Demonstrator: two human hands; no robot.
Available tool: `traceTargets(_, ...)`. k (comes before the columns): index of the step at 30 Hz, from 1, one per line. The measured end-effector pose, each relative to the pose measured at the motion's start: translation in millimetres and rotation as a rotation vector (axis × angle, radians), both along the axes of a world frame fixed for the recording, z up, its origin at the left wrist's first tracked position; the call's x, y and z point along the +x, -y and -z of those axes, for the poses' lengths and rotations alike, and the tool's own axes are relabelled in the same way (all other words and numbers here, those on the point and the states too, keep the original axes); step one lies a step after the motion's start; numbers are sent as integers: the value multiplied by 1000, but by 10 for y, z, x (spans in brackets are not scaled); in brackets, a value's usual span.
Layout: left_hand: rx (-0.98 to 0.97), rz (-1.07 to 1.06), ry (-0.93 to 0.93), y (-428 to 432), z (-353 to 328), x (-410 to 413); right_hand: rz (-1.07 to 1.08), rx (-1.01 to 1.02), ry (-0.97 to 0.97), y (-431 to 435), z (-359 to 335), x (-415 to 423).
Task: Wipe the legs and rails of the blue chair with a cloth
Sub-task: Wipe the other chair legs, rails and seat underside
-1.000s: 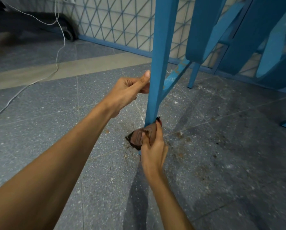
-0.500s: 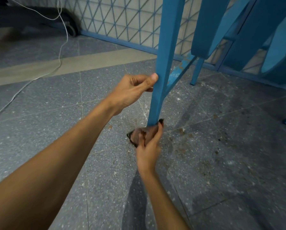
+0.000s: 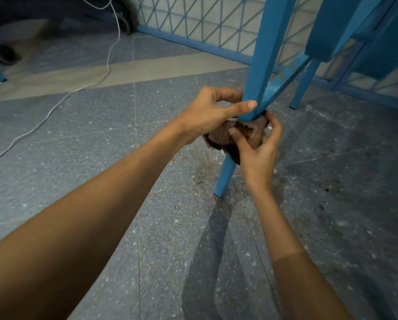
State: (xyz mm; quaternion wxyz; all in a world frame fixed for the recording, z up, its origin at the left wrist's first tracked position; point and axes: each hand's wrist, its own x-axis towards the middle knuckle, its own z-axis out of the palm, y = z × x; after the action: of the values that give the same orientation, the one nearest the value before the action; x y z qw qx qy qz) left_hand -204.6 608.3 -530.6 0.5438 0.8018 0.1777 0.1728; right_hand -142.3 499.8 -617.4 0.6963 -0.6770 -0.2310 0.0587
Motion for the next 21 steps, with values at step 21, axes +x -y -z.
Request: traceTargets(21,-46,14,-78,39,31,-101,44,-597,-177,358,1296,-365)
